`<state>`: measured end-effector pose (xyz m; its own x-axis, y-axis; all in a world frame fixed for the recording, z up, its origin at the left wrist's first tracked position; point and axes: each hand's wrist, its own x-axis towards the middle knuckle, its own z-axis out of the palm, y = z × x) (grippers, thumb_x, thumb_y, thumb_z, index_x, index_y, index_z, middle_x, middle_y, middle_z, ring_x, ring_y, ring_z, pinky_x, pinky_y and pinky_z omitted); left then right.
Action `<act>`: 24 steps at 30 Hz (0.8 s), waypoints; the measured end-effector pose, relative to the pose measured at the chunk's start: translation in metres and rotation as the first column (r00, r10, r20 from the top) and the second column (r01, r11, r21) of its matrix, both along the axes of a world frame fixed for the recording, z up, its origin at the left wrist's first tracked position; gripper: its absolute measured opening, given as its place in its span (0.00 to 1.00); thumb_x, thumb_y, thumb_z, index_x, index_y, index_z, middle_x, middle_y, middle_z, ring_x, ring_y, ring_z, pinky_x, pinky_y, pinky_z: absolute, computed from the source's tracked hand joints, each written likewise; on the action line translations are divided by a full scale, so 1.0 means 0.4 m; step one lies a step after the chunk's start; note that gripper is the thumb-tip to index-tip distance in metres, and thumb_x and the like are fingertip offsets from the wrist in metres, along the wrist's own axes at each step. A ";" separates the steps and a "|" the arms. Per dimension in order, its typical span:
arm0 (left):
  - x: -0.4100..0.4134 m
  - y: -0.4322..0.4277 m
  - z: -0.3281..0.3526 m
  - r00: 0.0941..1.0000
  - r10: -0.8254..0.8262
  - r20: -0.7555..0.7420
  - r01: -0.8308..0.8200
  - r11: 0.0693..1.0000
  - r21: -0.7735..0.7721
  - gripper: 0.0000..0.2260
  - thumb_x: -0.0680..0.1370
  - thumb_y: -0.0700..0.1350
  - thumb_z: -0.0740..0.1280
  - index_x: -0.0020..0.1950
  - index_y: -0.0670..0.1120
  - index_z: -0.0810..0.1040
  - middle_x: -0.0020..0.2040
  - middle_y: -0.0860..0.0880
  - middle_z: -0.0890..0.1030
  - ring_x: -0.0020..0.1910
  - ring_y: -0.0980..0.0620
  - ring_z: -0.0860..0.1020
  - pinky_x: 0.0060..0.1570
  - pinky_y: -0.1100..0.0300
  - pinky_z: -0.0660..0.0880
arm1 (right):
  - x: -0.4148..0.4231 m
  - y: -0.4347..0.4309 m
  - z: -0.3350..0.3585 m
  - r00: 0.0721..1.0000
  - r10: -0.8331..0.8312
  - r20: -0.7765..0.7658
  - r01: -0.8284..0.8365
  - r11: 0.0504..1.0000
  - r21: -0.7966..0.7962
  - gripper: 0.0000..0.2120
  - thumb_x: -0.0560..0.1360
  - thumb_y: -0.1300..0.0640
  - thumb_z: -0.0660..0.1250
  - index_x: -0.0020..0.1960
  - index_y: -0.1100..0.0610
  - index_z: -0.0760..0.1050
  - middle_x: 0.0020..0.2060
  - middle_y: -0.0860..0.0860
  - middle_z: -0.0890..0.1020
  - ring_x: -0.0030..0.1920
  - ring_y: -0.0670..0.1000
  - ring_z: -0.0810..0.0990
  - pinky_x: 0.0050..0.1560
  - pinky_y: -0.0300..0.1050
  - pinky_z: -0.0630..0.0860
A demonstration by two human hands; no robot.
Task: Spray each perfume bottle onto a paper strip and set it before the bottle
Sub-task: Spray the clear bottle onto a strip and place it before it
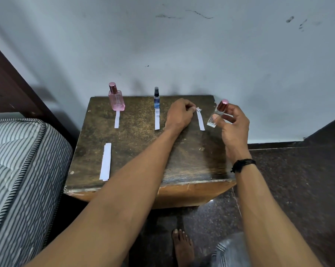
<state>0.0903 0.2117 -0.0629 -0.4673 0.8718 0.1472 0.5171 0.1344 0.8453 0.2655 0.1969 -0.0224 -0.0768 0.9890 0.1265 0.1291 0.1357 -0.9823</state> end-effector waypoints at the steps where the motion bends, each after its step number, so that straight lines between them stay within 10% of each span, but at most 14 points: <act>1: -0.001 -0.002 0.000 1.000 0.010 0.022 -0.010 1.000 0.000 0.06 0.78 0.43 0.68 0.51 0.48 0.85 0.48 0.53 0.85 0.49 0.54 0.81 0.54 0.57 0.77 | -0.004 0.015 0.001 1.000 0.004 0.003 -0.004 1.000 0.010 0.16 0.74 0.66 0.74 0.54 0.47 0.81 0.51 0.45 0.85 0.56 0.51 0.83 0.59 0.47 0.79; 24: 0.000 -0.012 0.014 0.997 -0.030 0.069 0.030 1.000 0.003 0.13 0.73 0.44 0.69 0.57 0.48 0.84 0.50 0.53 0.86 0.48 0.55 0.82 0.56 0.53 0.80 | -0.085 0.210 -0.022 0.906 0.391 0.164 -0.393 0.919 -0.026 0.19 0.74 0.71 0.73 0.62 0.59 0.80 0.52 0.51 0.84 0.52 0.48 0.83 0.58 0.46 0.82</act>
